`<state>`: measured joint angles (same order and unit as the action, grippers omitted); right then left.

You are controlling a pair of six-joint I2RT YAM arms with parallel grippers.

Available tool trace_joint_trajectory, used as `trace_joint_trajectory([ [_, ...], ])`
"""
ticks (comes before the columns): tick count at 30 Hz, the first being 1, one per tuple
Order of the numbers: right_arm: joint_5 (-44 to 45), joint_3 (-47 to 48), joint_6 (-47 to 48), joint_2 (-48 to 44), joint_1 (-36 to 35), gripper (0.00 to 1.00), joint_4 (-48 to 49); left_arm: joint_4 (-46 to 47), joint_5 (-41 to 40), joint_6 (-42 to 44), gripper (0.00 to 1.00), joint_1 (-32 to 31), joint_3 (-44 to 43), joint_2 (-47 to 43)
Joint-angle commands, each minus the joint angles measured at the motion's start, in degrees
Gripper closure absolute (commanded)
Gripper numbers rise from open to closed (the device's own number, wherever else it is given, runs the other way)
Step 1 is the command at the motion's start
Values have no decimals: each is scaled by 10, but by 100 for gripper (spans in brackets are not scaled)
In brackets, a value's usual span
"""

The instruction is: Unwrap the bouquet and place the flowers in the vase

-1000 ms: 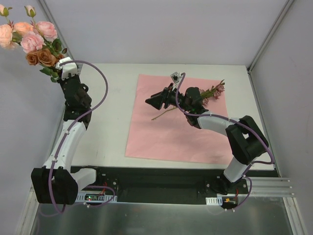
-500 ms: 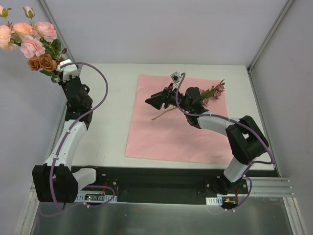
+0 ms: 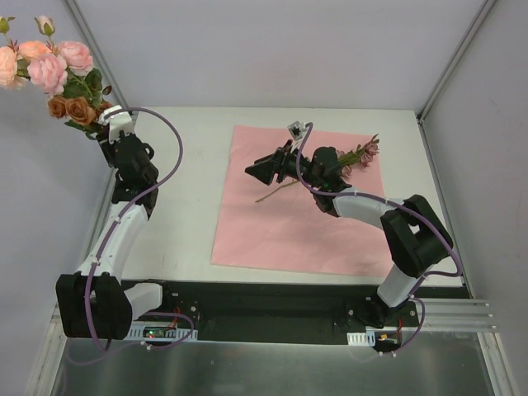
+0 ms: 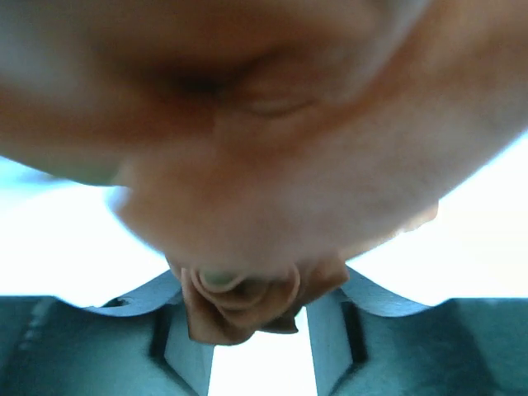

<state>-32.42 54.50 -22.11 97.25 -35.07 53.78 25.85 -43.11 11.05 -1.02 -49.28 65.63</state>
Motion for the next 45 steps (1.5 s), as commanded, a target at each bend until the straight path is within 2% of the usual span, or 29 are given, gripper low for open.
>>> trace_joint_trajectory([
  [1,-15,12,-5,3,4,23,40,-11,-15,-20,54,5,6,-8],
  [5,-15,12,-5,4,3,23,40,-32,-14,-32,38,5,1,-16],
  [6,-15,13,-5,5,4,23,40,-39,-12,-39,30,5,0,-18],
  [8,-16,13,-5,5,3,23,40,-61,-10,-58,22,5,-3,-29],
  [9,-16,13,-5,7,4,23,40,-73,-9,-66,15,5,-5,-33],
  [14,-17,17,-9,10,3,23,40,-166,35,-164,3,5,-14,-87],
  [19,-8,20,-15,17,3,23,39,-228,146,-247,1,5,19,-183],
  [22,10,19,-14,18,3,23,32,-230,264,-274,7,5,41,-232],
  [24,34,21,-14,19,3,23,13,-230,320,-294,10,5,45,-244],
  [25,47,20,-14,17,4,23,5,-230,388,-300,11,5,42,-243],
  [28,116,18,-11,12,2,23,-38,-229,514,-326,14,-6,23,-213],
  [29,139,19,-10,8,2,23,-77,-228,541,-334,14,-13,16,-201],
  [30,199,24,-13,5,2,23,-105,-228,557,-329,15,-47,9,-177],
  [32,278,34,-29,-4,2,23,-224,-229,562,-293,15,-99,-11,-155],
  [33,379,41,-43,-7,1,23,-273,-229,560,-278,14,-123,-19,-130],
  [34,426,56,-57,-8,2,23,-323,-231,558,-266,14,-166,-36,-115],
  [35,467,63,-81,-10,3,22,-409,-234,565,-256,14,-180,-48,-100],
  [36,524,69,-88,-9,4,22,-440,-243,576,-256,14,-190,-60,-63],
  [40,585,92,-126,-5,13,18,-530,-288,645,-260,14,-217,-156,36],
  [45,686,169,-223,37,13,13,-684,-323,702,-259,14,-225,-197,111],
])
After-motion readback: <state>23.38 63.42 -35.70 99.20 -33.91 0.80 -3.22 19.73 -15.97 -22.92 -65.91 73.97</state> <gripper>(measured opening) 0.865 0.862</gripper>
